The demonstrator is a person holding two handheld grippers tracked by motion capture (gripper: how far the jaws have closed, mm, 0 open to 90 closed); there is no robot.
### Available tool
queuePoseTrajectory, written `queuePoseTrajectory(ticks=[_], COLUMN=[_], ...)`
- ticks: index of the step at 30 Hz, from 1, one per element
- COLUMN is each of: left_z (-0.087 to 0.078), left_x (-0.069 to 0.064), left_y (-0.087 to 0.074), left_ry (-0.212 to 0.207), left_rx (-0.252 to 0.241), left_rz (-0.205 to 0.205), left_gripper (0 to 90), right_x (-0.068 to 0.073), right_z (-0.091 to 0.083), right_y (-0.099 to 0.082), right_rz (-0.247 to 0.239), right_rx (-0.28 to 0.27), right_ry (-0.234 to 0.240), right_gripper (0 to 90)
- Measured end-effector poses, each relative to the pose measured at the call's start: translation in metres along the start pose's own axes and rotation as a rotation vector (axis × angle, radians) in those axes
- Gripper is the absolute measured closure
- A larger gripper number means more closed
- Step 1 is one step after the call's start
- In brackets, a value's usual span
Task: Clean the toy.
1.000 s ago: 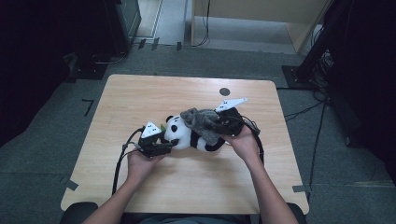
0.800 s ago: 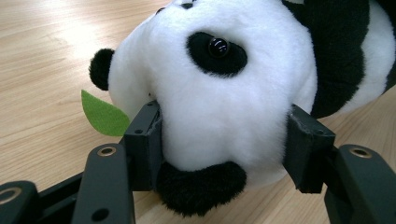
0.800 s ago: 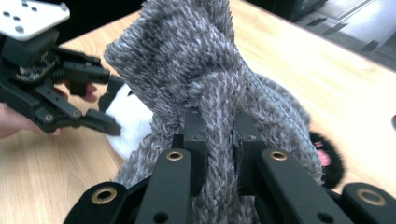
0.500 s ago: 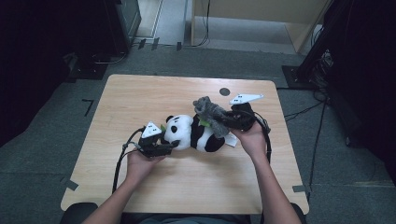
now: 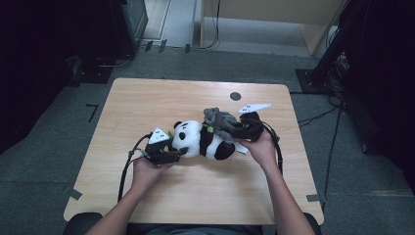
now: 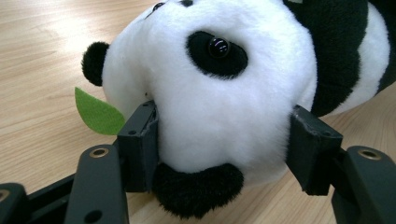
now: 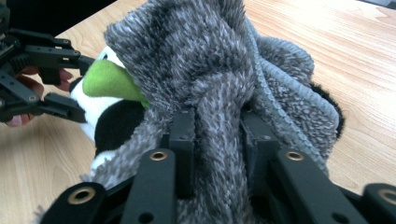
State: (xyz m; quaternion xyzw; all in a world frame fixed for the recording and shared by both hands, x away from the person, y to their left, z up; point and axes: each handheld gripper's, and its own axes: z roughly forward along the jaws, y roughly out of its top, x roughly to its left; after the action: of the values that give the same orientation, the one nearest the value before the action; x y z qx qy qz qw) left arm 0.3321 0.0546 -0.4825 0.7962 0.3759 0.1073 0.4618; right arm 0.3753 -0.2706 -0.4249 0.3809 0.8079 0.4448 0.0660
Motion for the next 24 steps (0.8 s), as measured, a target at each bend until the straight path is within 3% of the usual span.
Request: queuePoseTrajectory(ticks=[5,12,24], left_z=[0.000,0.000,0.000], left_x=[0.000,-0.001,-0.001], left_y=[0.000,0.000,-0.001], left_ry=[-0.001,-0.001,-0.004], left_rx=[0.003,0.010,0.007], left_rz=[0.003,0.008,0.009], left_gripper=[36.4,36.4,36.5], right_x=[-0.004,-0.002,-0.008], right_z=[-0.003,-0.008,-0.018], right_y=[-0.008,-0.017,-0.036], right_rz=[0.024,0.007,0.048], right_rx=[-0.012,-0.020,-0.002], right_ry=[0.013,-0.010,-0.028], right_gripper=[73.4,74.6,76.1])
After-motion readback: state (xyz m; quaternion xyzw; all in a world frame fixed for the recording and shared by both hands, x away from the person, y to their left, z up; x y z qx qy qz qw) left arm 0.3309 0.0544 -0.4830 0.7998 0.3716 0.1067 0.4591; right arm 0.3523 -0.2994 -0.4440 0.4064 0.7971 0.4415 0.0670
